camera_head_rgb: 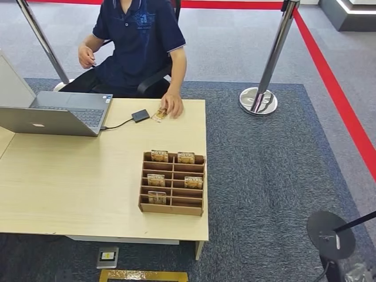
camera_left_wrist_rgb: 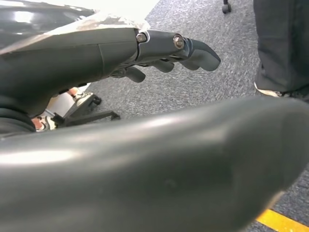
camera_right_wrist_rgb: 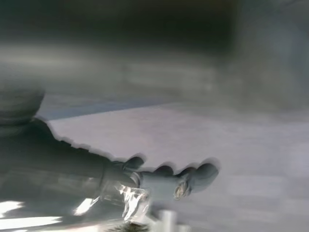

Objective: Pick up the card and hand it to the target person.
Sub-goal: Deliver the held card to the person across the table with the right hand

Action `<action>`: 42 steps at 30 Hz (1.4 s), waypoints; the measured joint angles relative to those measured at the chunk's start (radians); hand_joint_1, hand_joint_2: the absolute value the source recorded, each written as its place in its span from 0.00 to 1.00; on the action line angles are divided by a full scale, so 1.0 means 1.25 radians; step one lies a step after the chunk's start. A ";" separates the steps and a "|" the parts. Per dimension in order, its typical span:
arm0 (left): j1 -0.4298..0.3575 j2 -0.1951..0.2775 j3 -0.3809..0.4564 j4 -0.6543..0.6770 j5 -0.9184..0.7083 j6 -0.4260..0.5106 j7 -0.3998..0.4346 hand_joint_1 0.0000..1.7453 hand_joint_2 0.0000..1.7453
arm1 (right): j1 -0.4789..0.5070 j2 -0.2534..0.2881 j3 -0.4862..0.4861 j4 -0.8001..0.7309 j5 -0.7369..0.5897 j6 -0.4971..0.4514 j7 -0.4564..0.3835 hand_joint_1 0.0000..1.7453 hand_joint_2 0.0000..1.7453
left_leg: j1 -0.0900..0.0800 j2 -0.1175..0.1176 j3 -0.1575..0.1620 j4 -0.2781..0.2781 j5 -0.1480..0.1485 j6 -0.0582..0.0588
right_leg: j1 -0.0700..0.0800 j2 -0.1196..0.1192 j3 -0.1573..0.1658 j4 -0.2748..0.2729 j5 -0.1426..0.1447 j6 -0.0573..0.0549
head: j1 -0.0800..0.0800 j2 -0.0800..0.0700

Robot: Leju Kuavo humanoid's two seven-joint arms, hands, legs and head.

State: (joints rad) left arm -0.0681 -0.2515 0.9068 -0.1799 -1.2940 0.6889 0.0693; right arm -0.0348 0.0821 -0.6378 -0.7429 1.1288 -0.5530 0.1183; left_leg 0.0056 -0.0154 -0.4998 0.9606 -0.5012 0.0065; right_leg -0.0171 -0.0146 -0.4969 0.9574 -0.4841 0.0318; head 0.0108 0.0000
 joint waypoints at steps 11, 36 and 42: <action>-0.002 0.001 0.000 0.000 -0.010 0.000 0.009 0.00 0.00 | -0.014 0.022 -0.110 0.348 -0.046 0.248 0.184 0.00 0.00 | 0.001 0.001 0.000 -0.001 0.000 -0.001 | 0.001 0.000 -0.001 0.001 -0.001 -0.001 | 0.000 0.000; 0.017 0.039 -0.065 -0.007 0.103 -0.155 -0.099 0.00 1.00 | -0.056 0.052 -0.039 0.414 -0.076 0.279 0.021 0.00 1.00 | 0.001 0.001 0.000 0.000 0.000 -0.001 | 0.000 0.000 -0.001 0.001 -0.001 -0.001 | 0.000 0.000; 0.035 0.059 -0.133 -0.022 0.214 -0.201 -0.095 0.00 1.00 | -0.035 0.041 0.023 0.406 -0.175 0.298 0.008 0.00 1.00 | 0.001 0.001 0.000 0.000 0.000 -0.001 | 0.000 0.000 -0.001 0.001 -0.001 -0.001 | 0.000 0.000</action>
State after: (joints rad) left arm -0.0237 -0.1780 0.7409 -0.2068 -1.0263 0.4377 -0.0500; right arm -0.0786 0.1327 -0.6088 -0.2349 0.9101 -0.1802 0.1278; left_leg 0.0064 -0.0144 -0.4998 0.9601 -0.5007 0.0055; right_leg -0.0168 -0.0145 -0.4978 0.9587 -0.4848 0.0301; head 0.0109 0.0000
